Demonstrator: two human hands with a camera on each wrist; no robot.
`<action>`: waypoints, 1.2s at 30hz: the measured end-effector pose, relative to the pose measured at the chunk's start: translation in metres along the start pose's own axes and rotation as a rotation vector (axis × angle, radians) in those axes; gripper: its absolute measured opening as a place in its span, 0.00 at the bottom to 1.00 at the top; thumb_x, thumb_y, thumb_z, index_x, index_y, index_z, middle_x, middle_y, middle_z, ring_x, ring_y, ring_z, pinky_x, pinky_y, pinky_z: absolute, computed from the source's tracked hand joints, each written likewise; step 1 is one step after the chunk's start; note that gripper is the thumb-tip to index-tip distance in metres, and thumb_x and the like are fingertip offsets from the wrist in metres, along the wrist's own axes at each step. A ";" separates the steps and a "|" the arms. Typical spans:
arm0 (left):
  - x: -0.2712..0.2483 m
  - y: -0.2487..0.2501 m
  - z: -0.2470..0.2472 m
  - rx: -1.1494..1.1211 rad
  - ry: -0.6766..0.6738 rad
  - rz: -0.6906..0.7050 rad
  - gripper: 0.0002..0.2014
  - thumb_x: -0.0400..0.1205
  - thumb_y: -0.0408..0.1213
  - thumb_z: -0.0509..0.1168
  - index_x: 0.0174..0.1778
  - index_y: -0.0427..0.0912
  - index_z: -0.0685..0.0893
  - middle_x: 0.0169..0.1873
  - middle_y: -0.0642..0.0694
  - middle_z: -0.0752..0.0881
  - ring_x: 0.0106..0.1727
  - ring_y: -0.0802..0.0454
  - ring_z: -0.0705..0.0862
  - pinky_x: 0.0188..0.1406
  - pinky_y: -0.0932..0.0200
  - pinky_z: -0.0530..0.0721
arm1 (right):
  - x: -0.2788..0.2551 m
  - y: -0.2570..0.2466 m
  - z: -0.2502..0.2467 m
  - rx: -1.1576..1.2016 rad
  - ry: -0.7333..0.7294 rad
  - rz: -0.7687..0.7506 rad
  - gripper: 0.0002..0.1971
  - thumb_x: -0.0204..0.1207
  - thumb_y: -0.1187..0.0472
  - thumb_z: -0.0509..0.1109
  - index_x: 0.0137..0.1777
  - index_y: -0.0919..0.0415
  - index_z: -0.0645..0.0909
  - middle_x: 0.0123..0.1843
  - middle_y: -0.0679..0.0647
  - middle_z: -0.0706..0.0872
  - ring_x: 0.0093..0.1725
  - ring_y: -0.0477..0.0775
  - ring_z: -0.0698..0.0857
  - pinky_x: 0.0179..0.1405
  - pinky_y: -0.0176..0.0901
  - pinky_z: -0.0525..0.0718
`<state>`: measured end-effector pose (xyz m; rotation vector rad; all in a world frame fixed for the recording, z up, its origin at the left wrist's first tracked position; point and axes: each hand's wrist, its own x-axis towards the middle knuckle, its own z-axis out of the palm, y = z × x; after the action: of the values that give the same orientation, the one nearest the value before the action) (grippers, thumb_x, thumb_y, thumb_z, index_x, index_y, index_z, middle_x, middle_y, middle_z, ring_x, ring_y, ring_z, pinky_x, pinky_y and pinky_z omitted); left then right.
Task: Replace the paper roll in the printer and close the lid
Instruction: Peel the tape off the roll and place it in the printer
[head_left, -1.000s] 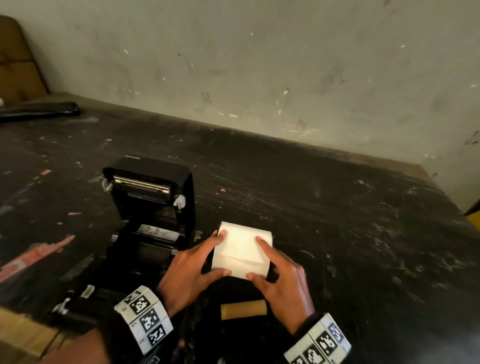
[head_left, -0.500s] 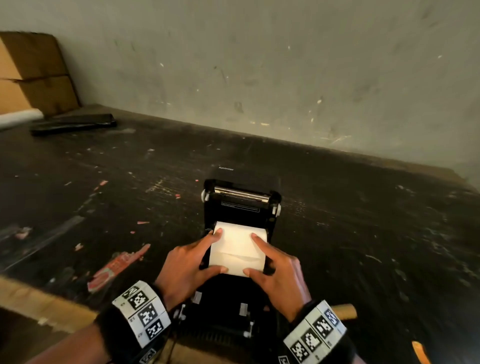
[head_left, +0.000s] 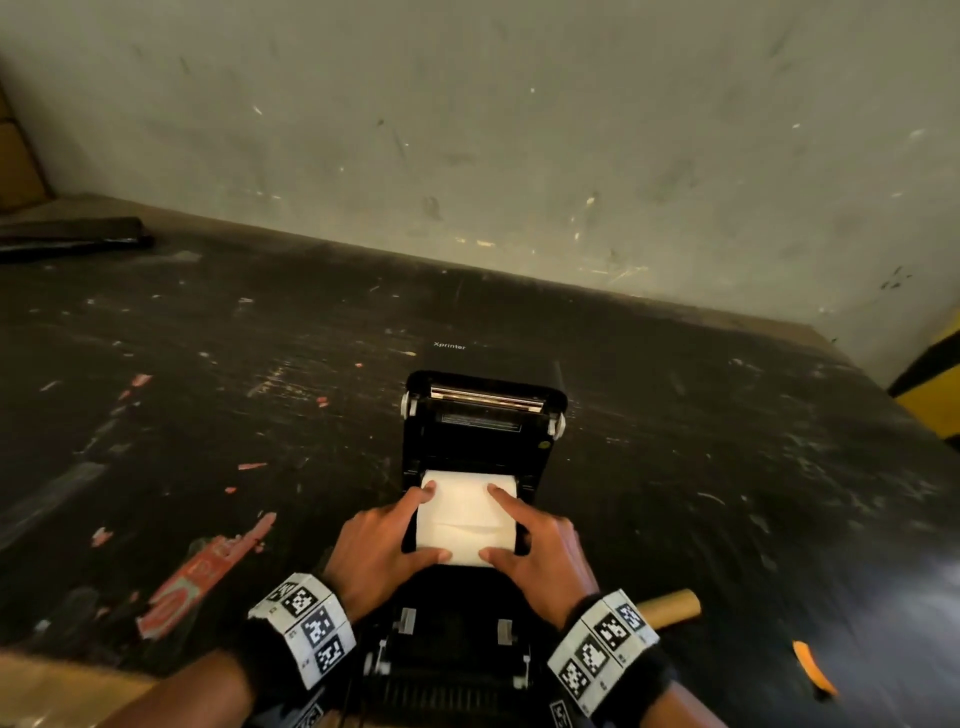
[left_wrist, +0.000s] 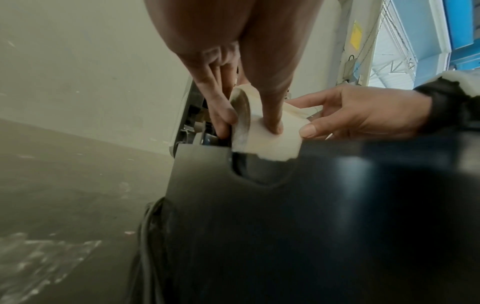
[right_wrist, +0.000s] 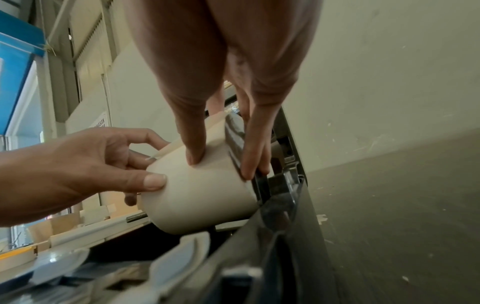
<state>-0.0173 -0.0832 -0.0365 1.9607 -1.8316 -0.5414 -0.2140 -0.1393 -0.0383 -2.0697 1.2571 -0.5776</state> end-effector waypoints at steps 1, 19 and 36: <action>0.001 -0.001 0.002 -0.001 0.004 -0.007 0.40 0.64 0.69 0.61 0.71 0.52 0.68 0.59 0.44 0.87 0.57 0.42 0.86 0.53 0.50 0.82 | 0.000 0.001 0.001 -0.004 0.004 0.004 0.35 0.70 0.59 0.78 0.76 0.45 0.67 0.68 0.50 0.81 0.65 0.44 0.79 0.66 0.34 0.76; -0.002 -0.005 0.016 -0.014 -0.027 0.030 0.33 0.76 0.48 0.70 0.75 0.47 0.65 0.69 0.43 0.78 0.56 0.43 0.86 0.57 0.49 0.84 | -0.011 0.007 0.008 -0.135 0.062 0.031 0.33 0.71 0.56 0.76 0.74 0.38 0.69 0.54 0.47 0.83 0.51 0.44 0.82 0.62 0.41 0.81; -0.008 -0.006 0.023 -0.043 0.028 0.105 0.28 0.78 0.47 0.67 0.73 0.45 0.68 0.73 0.44 0.75 0.57 0.44 0.86 0.61 0.49 0.83 | -0.014 0.014 0.002 -0.033 0.028 0.012 0.34 0.70 0.60 0.77 0.73 0.39 0.69 0.61 0.47 0.83 0.53 0.41 0.86 0.58 0.42 0.86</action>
<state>-0.0254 -0.0759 -0.0591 1.8237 -1.8771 -0.5142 -0.2272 -0.1310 -0.0498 -2.0864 1.3020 -0.5864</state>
